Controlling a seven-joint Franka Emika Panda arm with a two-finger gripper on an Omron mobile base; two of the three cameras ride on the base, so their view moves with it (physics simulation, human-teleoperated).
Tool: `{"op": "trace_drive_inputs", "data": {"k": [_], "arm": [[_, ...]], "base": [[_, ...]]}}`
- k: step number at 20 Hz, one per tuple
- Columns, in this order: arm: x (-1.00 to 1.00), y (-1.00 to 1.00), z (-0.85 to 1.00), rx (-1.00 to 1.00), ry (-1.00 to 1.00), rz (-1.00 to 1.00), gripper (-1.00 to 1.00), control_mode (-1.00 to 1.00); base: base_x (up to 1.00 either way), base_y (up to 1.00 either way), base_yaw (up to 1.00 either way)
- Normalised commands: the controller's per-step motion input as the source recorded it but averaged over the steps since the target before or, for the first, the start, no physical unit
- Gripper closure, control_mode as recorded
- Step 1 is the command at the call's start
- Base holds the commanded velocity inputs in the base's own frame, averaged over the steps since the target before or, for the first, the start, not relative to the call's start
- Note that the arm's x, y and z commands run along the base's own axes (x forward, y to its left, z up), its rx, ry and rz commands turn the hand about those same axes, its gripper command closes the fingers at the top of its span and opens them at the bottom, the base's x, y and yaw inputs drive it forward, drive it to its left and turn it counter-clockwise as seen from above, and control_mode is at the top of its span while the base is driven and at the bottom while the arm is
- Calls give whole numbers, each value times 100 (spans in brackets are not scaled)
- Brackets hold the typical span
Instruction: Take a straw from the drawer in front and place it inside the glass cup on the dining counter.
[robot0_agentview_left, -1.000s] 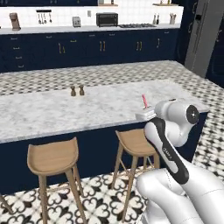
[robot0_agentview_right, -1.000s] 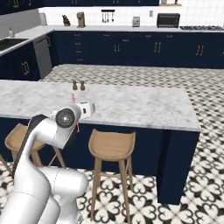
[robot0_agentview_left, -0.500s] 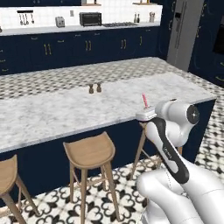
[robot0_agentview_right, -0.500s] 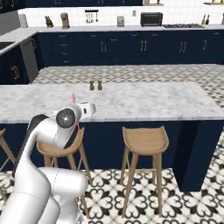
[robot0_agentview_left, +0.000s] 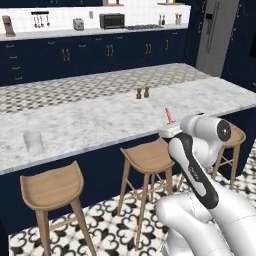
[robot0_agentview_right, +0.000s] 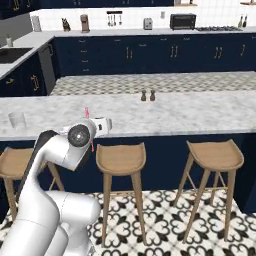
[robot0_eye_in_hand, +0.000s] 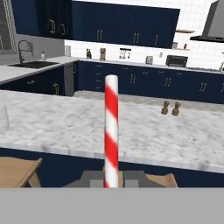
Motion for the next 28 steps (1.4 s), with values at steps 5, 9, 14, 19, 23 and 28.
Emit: {"op": "trace_drive_inputs", "data": {"k": [5,9,14,19,23,28], "arm": [[0,0,0,0,0,0,100,100],[0,0,0,0,0,0,100,100],[0,0,0,0,0,0,100,100],[0,0,0,0,0,0,100,100],[0,0,0,0,0,0,100,100],[0,0,0,0,0,0,100,100]], "base": [[-4,100,3],[0,100,6],[10,91,10],[60,50,10],[88,8,0],[100,0,3]]}}
